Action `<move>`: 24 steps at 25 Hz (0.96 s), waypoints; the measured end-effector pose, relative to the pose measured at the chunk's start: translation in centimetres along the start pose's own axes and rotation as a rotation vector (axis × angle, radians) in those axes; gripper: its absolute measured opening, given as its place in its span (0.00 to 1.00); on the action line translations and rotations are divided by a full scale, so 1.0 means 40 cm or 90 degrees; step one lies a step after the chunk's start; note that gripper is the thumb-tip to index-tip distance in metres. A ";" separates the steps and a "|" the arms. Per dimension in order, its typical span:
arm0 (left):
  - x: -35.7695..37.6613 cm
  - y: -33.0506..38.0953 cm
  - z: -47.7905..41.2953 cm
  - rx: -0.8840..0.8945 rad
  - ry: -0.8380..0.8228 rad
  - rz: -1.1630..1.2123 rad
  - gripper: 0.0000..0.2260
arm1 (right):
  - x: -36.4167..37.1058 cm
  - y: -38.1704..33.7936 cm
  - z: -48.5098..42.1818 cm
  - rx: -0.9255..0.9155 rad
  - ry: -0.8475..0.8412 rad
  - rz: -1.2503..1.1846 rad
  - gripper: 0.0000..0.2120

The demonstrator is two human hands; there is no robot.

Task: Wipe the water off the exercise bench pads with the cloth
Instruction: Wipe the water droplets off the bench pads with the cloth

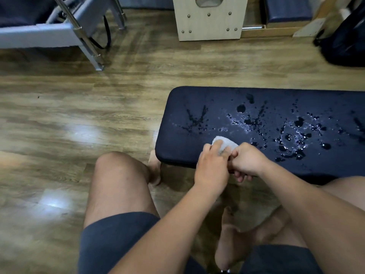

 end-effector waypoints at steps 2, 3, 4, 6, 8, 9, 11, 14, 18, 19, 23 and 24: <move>-0.026 -0.076 0.006 -0.014 0.024 -0.051 0.16 | 0.003 0.001 0.004 0.014 -0.010 -0.036 0.17; -0.051 -0.131 0.010 -0.071 0.050 -0.037 0.17 | 0.005 0.002 0.003 0.018 -0.018 -0.045 0.18; -0.084 -0.192 0.012 -0.159 0.089 -0.006 0.18 | 0.005 0.001 0.003 0.019 -0.027 -0.042 0.18; -0.137 -0.288 0.017 -0.307 0.147 0.034 0.17 | 0.002 -0.001 0.000 0.018 -0.032 -0.036 0.18; -0.149 -0.299 0.015 -0.348 0.161 -0.026 0.17 | -0.001 -0.005 0.001 0.016 -0.034 -0.029 0.17; -0.136 -0.280 0.017 -0.328 0.160 -0.052 0.17 | 0.001 -0.008 0.002 0.015 -0.037 -0.020 0.17; -0.091 -0.196 0.021 -0.241 0.136 -0.055 0.16 | 0.004 -0.007 0.002 0.010 -0.029 -0.004 0.18; -0.010 -0.039 0.035 -0.038 0.066 -0.028 0.17 | 0.005 -0.002 -0.003 -0.004 -0.003 0.002 0.16; -0.027 -0.056 0.036 0.068 -0.005 -0.107 0.19 | 0.002 -0.006 0.005 -0.010 -0.015 0.015 0.16; -0.047 -0.112 0.031 0.038 -0.006 -0.132 0.21 | 0.003 -0.007 0.005 -0.007 -0.022 0.009 0.17; -0.161 -0.319 0.008 -0.301 0.089 -0.057 0.13 | -0.001 -0.012 0.009 0.001 -0.035 0.003 0.18; -0.169 -0.322 0.008 -0.322 0.109 -0.086 0.12 | -0.002 -0.013 0.009 0.000 -0.037 0.005 0.18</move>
Point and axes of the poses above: each hand's wrist, its own z-axis away from the middle knuckle, its own x-axis out of the palm, y = z × x, the point moved 3 cm from there along -z, towards the middle knuckle, and after that the axes turned 5 degrees about z, right-handed, at the moved point
